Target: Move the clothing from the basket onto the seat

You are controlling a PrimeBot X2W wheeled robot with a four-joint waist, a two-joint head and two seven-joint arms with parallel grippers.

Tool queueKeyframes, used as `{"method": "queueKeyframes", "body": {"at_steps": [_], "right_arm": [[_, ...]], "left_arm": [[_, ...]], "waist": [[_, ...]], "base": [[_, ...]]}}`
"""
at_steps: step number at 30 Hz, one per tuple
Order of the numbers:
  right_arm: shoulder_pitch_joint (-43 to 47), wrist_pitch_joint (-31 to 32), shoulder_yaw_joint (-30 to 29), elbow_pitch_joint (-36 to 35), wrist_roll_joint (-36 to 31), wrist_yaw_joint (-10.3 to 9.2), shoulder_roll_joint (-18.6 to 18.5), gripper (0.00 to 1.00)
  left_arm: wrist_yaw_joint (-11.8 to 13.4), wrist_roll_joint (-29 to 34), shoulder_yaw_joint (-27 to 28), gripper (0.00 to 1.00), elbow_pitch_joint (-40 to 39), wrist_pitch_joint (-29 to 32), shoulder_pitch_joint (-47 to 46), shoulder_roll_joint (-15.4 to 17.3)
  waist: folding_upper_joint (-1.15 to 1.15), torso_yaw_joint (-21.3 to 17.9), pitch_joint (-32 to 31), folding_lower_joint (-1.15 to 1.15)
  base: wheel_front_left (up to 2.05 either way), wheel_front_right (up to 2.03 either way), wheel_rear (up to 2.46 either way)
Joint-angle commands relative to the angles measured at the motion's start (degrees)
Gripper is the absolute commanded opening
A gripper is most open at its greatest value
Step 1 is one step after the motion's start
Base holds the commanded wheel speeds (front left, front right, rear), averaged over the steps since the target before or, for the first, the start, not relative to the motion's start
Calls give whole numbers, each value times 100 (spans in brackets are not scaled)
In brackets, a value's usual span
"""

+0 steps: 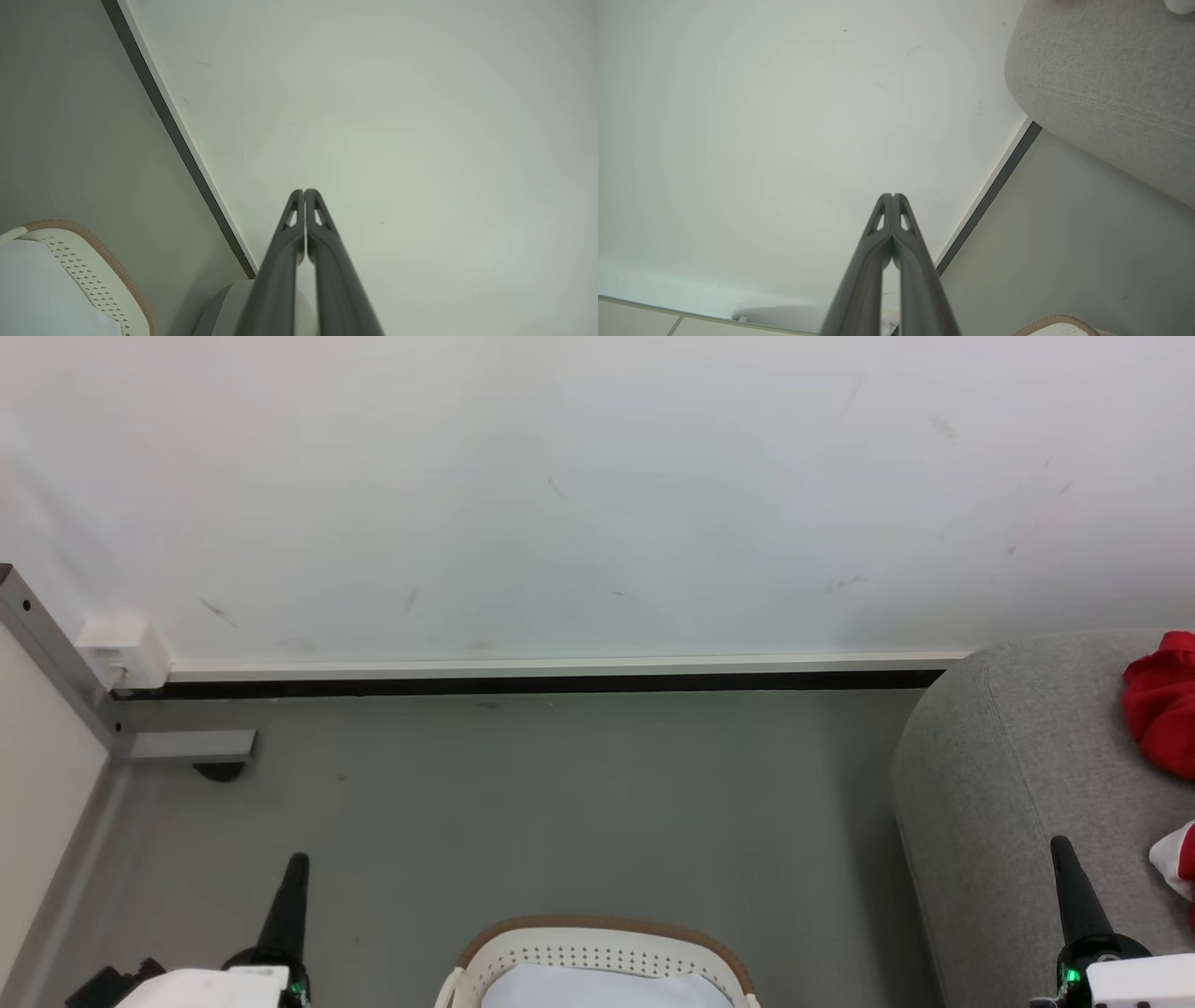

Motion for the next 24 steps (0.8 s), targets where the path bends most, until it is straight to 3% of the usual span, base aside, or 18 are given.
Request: {"method": "queueKeyframes", "body": {"at_steps": [1, 24], "right_arm": [[-124, 39, -46, 7, 136, -10, -4, 0], [-167, 294, -233, 70, 1046, -12, 57, 0]], "left_arm": [[-32, -162, 40, 0, -20, 36, -90, 50], [-90, -1132, 95, 0, 19, 300, -177, 55]], "waist": [[0, 5, 1, 0], [0, 105, 7, 0]], "base": [[0, 0, 0], [0, 0, 0]]}}
